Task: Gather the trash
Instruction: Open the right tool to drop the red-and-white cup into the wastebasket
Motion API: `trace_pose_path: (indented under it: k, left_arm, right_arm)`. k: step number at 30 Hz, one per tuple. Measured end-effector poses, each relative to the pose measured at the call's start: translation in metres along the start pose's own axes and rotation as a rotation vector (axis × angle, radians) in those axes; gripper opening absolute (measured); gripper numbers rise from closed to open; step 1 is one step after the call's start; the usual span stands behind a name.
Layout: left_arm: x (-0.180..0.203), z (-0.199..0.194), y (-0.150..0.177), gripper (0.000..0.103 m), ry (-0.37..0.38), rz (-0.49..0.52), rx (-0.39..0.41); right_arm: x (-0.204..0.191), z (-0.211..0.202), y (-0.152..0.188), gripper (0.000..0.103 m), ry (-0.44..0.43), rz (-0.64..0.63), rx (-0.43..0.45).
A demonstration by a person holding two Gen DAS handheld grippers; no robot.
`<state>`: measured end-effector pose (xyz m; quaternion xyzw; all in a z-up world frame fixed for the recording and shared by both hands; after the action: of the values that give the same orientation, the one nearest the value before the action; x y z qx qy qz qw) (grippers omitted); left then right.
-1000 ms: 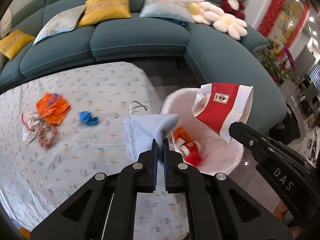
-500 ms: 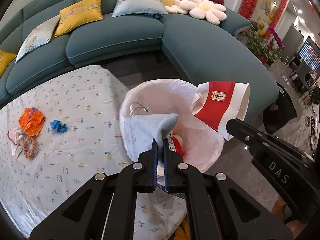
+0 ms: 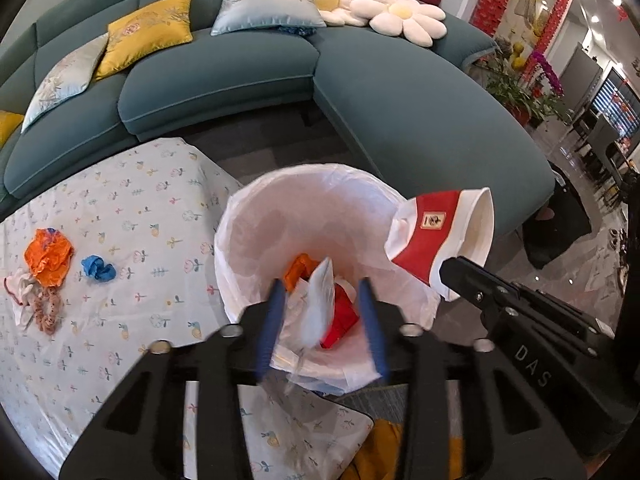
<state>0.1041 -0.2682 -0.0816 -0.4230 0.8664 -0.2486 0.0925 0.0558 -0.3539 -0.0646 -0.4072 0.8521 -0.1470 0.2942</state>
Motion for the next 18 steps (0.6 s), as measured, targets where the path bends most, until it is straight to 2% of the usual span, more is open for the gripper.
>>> trace_pose_path:
  k: [5, 13, 16, 18]
  left_arm:
    - [-0.009, 0.004, 0.0, 0.048, -0.023, -0.019, -0.008]
    - [-0.032, 0.003, 0.003, 0.053, -0.058, -0.059, -0.015]
    - [-0.042, 0.0, 0.004, 0.053, -0.065, -0.077, -0.013]
    - [-0.049, -0.002, 0.004, 0.053, -0.068, -0.09, -0.011]
  right_arm:
    - [-0.004, 0.006, -0.003, 0.004, -0.005, -0.006, -0.008]
    - [-0.02, 0.009, -0.005, 0.011, -0.005, -0.024, -0.009]
    - [-0.026, 0.009, -0.005, 0.02, -0.001, -0.029, -0.007]
    - [-0.034, 0.008, -0.005, 0.022, 0.001, -0.046, -0.005]
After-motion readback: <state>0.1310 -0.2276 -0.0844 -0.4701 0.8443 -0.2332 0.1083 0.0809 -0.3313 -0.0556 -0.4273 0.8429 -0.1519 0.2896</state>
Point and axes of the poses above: each gripper's, at about its wrist camera, not at the fingertips, and z roughly the way its jaws point, x to its right, y to its underside, the point moved 7 cm from there along z, roughly the way its jaws point, and after that the axes turned 6 degrees about -y, right-handed, at the moved point
